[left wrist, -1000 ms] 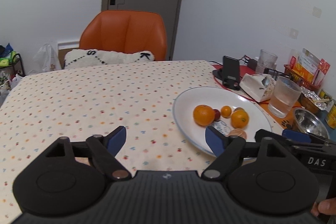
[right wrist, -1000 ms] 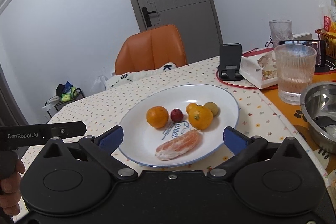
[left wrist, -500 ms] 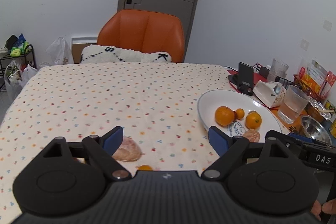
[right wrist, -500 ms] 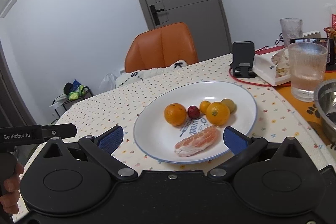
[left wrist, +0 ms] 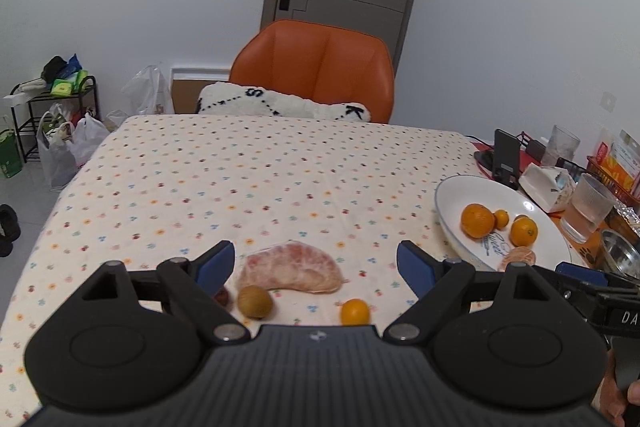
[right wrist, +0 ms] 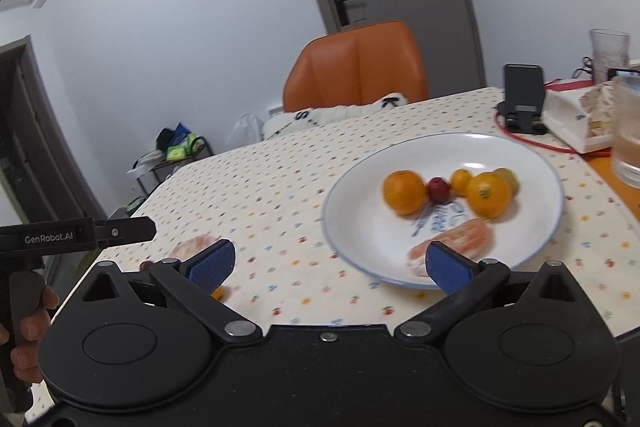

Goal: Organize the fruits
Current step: 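Move both open tools back to the remaining fruits, then grasp the small yellow kumquat with the right tool while the left tool reaches for the red plum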

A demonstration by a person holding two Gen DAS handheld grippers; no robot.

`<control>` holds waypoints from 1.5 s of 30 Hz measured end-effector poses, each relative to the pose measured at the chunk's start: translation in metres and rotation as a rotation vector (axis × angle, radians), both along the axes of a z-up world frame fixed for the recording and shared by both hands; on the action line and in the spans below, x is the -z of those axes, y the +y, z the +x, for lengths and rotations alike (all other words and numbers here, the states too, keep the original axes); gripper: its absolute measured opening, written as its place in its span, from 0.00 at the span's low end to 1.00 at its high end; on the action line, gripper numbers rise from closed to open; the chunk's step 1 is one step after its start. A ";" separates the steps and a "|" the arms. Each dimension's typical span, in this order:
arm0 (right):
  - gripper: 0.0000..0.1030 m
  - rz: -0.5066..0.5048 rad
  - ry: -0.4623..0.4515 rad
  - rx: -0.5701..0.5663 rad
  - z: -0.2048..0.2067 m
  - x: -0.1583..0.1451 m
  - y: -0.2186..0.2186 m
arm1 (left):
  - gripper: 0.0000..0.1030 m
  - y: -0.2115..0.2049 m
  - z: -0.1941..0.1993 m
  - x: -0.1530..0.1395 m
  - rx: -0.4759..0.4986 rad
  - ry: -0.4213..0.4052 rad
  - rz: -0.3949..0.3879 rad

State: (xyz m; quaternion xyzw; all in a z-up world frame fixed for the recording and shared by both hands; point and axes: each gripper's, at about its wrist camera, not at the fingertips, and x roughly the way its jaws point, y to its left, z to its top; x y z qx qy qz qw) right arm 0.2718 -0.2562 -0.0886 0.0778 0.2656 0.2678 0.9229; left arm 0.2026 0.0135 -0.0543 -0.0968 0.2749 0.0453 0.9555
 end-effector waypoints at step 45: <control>0.55 -0.094 0.102 -0.230 0.008 0.029 0.113 | 0.31 0.072 -0.003 0.050 -0.068 0.063 -0.064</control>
